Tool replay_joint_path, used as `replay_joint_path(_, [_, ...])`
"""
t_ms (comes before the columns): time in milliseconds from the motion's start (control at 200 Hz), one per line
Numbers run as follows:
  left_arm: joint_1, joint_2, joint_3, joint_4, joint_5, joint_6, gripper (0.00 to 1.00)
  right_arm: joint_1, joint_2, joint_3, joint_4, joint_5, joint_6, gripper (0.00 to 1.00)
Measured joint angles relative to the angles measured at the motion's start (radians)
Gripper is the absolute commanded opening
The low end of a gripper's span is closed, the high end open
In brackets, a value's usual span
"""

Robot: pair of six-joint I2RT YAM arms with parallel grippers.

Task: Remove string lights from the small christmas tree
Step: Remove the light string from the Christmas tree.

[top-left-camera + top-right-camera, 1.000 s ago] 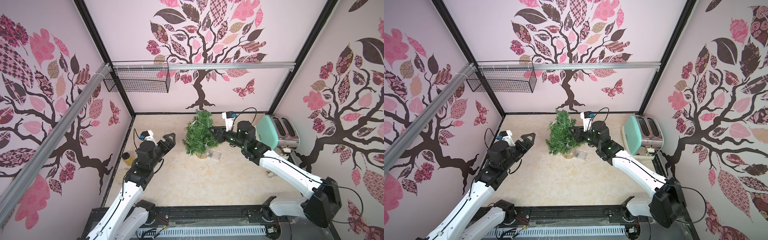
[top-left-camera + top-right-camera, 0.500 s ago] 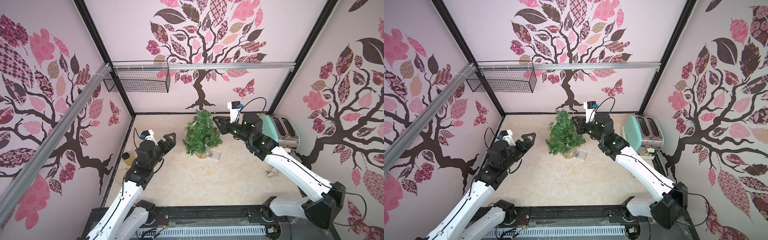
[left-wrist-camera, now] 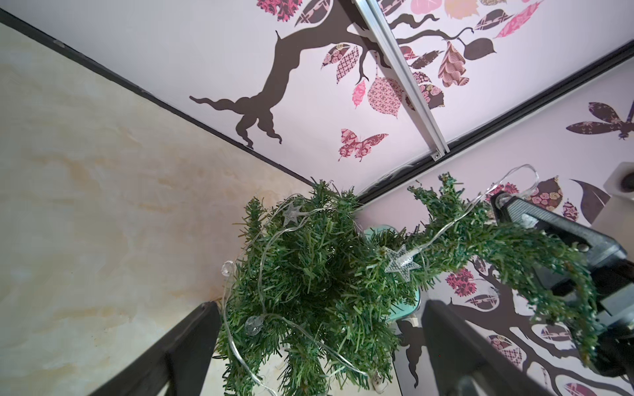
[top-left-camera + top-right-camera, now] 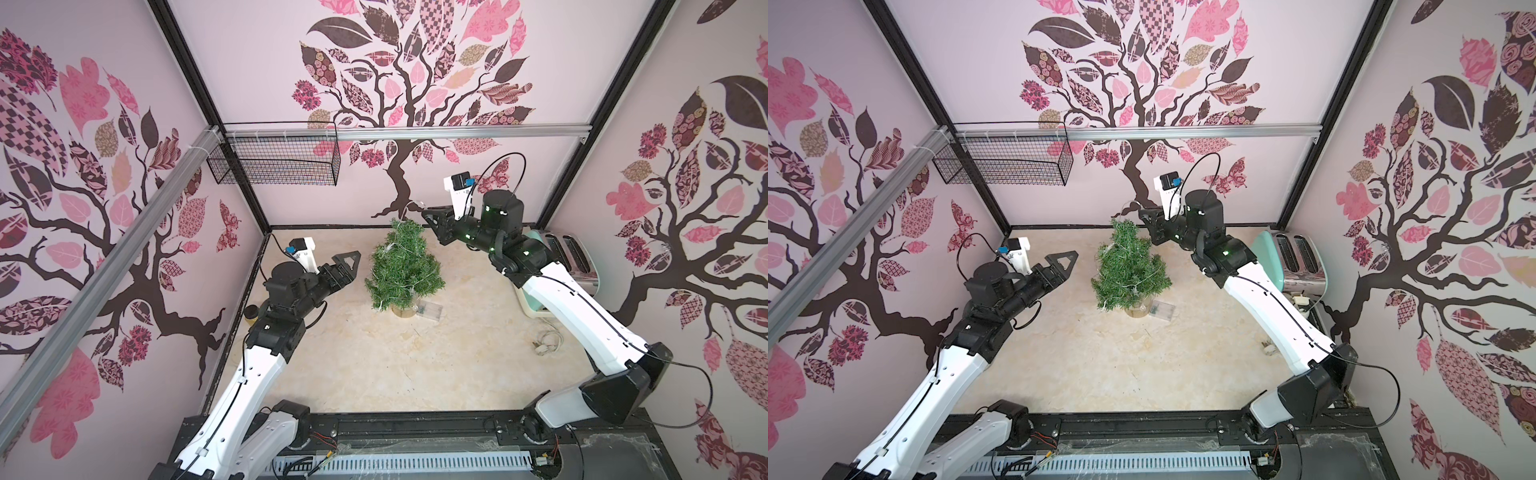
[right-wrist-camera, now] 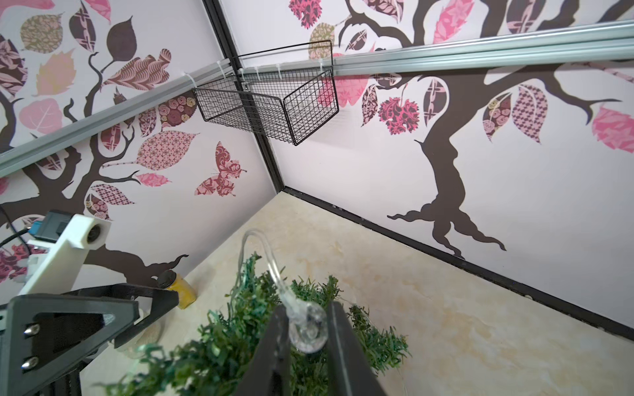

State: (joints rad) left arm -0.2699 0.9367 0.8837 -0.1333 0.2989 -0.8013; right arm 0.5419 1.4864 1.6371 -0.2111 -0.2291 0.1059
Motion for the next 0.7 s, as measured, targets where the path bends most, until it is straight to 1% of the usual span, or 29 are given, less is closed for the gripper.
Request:
replay_joint_path(120, [0.000,0.019,0.001,0.002,0.044,0.016,0.98,0.000,0.002,0.030,-0.016,-0.029,-0.028,0.18])
replay_joint_path(255, [0.003,0.023,0.001,0.005,0.067,0.023,0.98,0.006,0.002,0.072,-0.038,-0.068,-0.044,0.17])
replay_joint_path(410, [0.010,0.023,0.001,0.010,0.078,0.027,0.98,0.055,-0.001,0.095,-0.070,-0.071,-0.079,0.17])
replay_joint_path(500, [0.017,0.023,0.001,0.010,0.081,0.029,0.98,0.077,-0.021,0.065,-0.073,-0.072,-0.086,0.16])
replay_joint_path(700, [0.025,0.023,0.001,0.010,0.086,0.031,0.97,0.090,-0.106,-0.026,-0.090,-0.071,-0.088,0.15])
